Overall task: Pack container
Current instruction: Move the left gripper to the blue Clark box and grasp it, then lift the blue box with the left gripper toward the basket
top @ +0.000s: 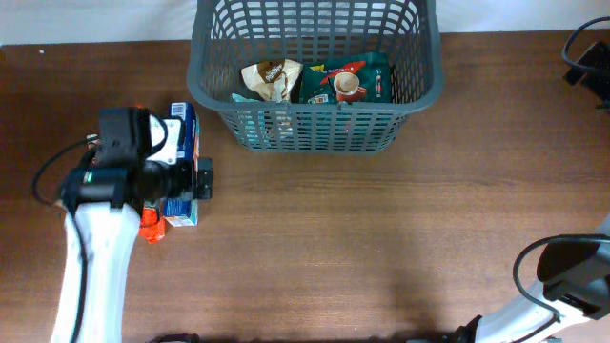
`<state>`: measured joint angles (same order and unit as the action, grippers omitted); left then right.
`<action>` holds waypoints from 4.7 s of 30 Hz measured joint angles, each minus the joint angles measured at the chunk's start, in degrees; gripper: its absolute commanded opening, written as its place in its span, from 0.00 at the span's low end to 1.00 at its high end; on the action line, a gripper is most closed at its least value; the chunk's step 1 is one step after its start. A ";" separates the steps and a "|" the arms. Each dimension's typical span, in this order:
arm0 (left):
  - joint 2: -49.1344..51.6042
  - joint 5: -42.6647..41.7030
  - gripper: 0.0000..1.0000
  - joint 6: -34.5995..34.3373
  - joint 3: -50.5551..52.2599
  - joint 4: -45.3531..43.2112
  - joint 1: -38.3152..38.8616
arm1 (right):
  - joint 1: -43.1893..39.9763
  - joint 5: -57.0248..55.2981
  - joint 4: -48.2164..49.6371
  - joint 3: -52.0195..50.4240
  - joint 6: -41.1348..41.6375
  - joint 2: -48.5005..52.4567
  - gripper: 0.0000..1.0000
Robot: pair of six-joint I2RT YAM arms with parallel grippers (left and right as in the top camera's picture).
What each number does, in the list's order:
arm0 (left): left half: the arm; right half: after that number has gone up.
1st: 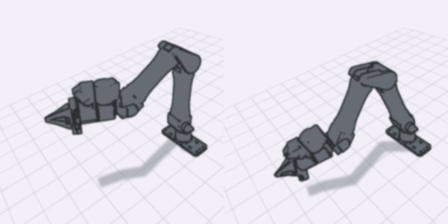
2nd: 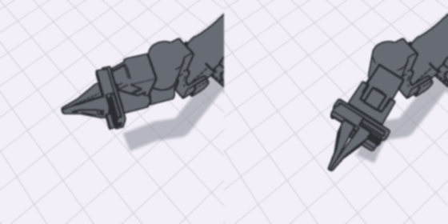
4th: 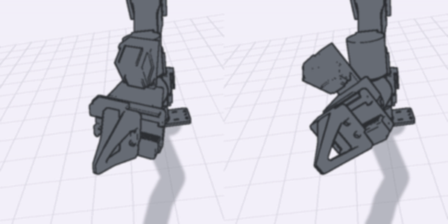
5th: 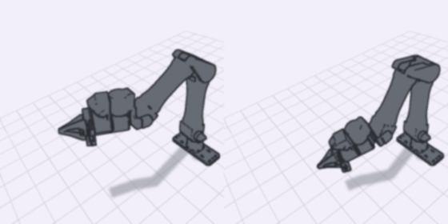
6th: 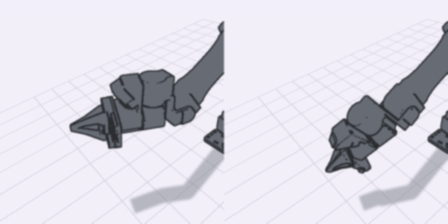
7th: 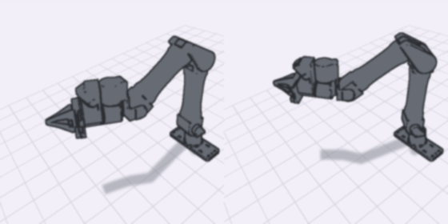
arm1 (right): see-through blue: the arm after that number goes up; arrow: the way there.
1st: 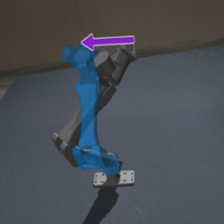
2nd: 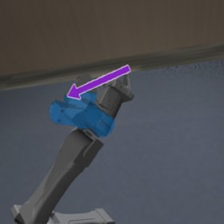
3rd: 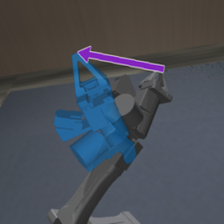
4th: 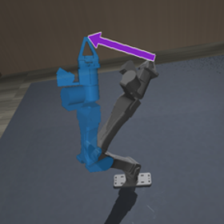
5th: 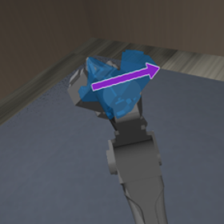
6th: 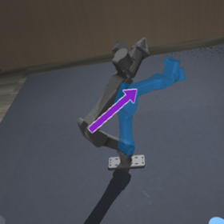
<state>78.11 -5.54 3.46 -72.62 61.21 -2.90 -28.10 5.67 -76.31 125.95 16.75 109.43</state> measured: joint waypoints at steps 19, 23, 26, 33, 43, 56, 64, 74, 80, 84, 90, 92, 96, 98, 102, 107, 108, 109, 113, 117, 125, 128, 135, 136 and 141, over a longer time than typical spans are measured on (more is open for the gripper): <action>27.28 3.72 0.54 6.25 0.00 -10.34 -5.81 | 0.00 0.00 0.00 0.00 -0.04 0.00 0.99; 29.92 3.93 0.02 6.19 -0.02 -10.84 -5.81 | 0.00 0.00 -0.02 0.00 -0.02 0.00 0.99; 29.92 3.87 0.02 6.34 -0.87 -10.23 -5.88 | 0.00 -0.02 0.00 0.00 -0.02 0.00 0.99; 30.45 6.01 0.02 6.36 -11.47 -3.28 -5.95 | 0.00 0.00 0.02 0.00 -0.02 0.00 0.99; 26.77 10.12 0.02 8.96 -42.40 -0.76 -6.10 | 0.00 -0.02 0.00 -0.02 -0.04 0.00 0.99; 22.64 10.05 0.02 9.20 -43.60 10.23 -6.08 | 0.00 0.00 -0.02 -0.02 -0.02 0.00 0.99; 25.38 10.05 0.02 9.16 -30.05 5.09 -6.08 | 0.00 0.00 0.00 -0.02 -0.02 0.00 0.99; 29.44 9.97 0.02 8.98 -11.78 -10.80 -6.25 | 0.00 0.00 -0.02 -0.02 -0.04 0.00 0.99; 29.88 9.97 0.11 9.01 -8.41 -11.13 -6.25 | 0.00 -0.02 0.00 -0.02 -0.04 0.00 0.99; 30.29 10.01 0.34 9.03 -7.89 -11.23 -6.25 | 0.00 0.00 0.00 -0.02 -0.02 0.00 0.99; 30.27 9.55 0.57 9.09 -7.89 -11.06 -6.25 | 0.00 0.00 -0.02 -0.02 -0.04 0.00 0.99; 30.27 8.57 0.57 9.16 -7.87 -10.86 -6.25 | 0.00 0.00 0.00 -0.02 -0.04 0.00 0.99; 30.27 7.17 0.56 9.16 -7.87 -10.71 -6.25 | 0.00 0.00 0.00 -0.02 -0.02 0.00 0.99; 30.27 6.49 0.56 9.16 -7.87 -10.62 -6.27 | 0.00 0.00 0.00 -0.02 -0.02 0.00 0.99; 30.27 4.81 0.56 9.16 -7.87 -10.47 -6.32 | 0.00 0.00 0.00 -0.02 -0.02 0.00 0.99; 30.27 4.00 0.52 11.26 -7.87 -10.45 -6.16 | 0.00 0.00 0.00 -0.02 -0.02 0.00 0.99; 30.27 4.02 0.52 12.17 -7.87 -10.38 -6.03 | 0.00 0.00 0.00 -0.02 -0.07 0.00 0.99; 30.27 4.02 0.51 13.22 -7.89 -10.32 -5.81 | 0.00 0.00 0.00 -0.02 -0.04 0.00 0.99; 30.27 4.02 0.52 16.74 -7.89 -10.75 -4.46 | 0.00 -0.02 -0.02 -0.02 -0.02 0.00 0.99; 30.27 4.02 0.56 18.64 -7.87 -12.24 -3.37 | 0.00 0.00 0.00 -0.02 -0.02 0.00 0.99; 30.27 3.96 0.70 16.63 -7.87 -13.55 -3.32 | 0.00 0.00 0.00 -0.02 -0.02 0.00 0.99; 30.27 2.75 0.70 16.22 -7.89 -14.29 -3.32 | 0.00 0.00 0.00 -0.02 -0.02 0.00 0.99; 33.77 0.20 0.64 15.96 -7.89 -15.04 -3.32 | 0.00 -0.02 0.00 -0.02 -0.04 0.00 0.99; 34.77 0.02 0.48 15.69 -7.89 -15.06 -3.32 | 0.00 0.00 0.00 -0.02 -0.04 0.00 0.99; 36.87 -0.28 0.02 15.43 -8.11 -14.97 -3.34 | 0.00 0.00 0.00 -0.02 -0.02 0.00 0.99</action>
<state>114.98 -5.82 18.90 -80.73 46.24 -6.24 -28.10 5.67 -76.31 125.93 16.73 109.43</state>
